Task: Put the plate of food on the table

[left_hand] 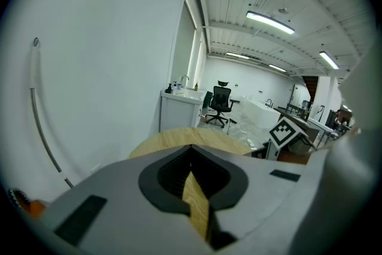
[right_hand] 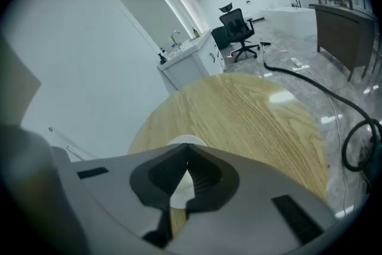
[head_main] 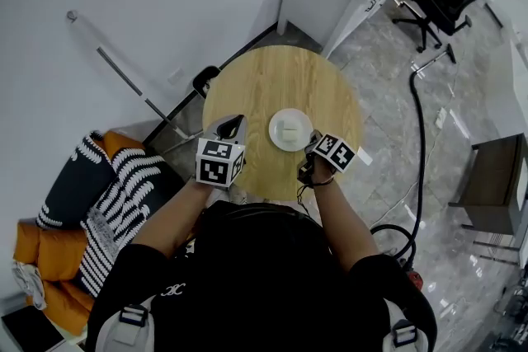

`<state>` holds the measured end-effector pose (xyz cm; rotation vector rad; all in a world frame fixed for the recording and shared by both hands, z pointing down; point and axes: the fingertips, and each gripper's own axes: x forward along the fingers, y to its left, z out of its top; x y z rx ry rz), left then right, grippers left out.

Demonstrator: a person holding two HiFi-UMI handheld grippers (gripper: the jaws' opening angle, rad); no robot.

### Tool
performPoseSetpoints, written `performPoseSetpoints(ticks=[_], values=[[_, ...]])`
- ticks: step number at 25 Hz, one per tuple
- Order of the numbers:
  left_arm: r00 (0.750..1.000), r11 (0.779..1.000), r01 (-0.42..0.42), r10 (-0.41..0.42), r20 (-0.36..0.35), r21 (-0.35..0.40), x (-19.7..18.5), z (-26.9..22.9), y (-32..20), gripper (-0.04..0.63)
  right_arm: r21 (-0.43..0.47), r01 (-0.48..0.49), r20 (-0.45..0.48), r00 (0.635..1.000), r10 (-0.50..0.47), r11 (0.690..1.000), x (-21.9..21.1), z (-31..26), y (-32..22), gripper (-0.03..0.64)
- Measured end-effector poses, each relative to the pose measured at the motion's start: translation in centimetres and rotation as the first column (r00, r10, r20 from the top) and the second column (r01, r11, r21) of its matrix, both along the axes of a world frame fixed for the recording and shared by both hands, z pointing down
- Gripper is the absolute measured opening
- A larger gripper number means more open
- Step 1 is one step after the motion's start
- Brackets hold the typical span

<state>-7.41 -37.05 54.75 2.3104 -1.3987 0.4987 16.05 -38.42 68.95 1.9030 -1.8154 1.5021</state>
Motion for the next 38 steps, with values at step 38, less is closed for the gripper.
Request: performPoseSetpoints(ticks=[38], values=[[0.986, 0.986, -0.165, 0.166, -0.009, 0.032, 6.1, -0.3, -1.6, 0.008, 0.431, 0.433, -0.599, 0.793, -0.108, 0.792, 0.5, -17.4, 1.8, 0.006]])
